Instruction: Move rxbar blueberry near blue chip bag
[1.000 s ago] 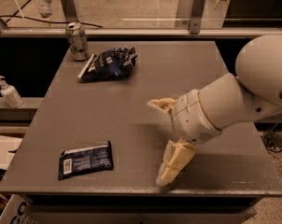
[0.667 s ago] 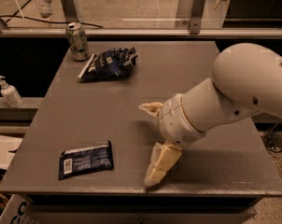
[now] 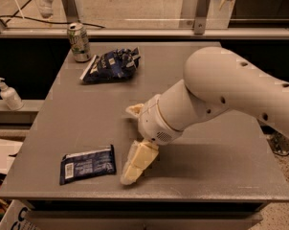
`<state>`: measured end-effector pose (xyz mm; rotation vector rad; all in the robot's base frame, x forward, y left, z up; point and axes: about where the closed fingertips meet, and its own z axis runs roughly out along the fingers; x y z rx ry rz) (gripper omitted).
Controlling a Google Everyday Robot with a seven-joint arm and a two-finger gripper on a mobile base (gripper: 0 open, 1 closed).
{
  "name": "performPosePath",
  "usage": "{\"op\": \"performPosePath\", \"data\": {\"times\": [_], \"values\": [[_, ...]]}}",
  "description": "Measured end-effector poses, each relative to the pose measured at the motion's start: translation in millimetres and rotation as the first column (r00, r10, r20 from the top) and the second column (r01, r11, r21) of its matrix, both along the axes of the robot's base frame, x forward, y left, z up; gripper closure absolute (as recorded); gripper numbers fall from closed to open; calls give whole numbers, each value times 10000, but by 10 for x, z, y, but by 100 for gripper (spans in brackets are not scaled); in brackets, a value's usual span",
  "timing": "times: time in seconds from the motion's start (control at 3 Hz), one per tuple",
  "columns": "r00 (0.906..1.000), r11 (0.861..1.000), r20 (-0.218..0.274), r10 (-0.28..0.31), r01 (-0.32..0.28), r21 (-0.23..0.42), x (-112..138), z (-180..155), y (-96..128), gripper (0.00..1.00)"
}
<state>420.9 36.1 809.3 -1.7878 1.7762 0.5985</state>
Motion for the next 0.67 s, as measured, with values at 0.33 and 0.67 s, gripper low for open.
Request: {"op": "performPosePath", "data": {"times": [0.33, 0.67], "values": [[9984, 9986, -512, -238, 261, 454, -21, 39, 228, 0], [9974, 9965, -713, 113, -54, 830, -140, 101, 452, 0]]}}
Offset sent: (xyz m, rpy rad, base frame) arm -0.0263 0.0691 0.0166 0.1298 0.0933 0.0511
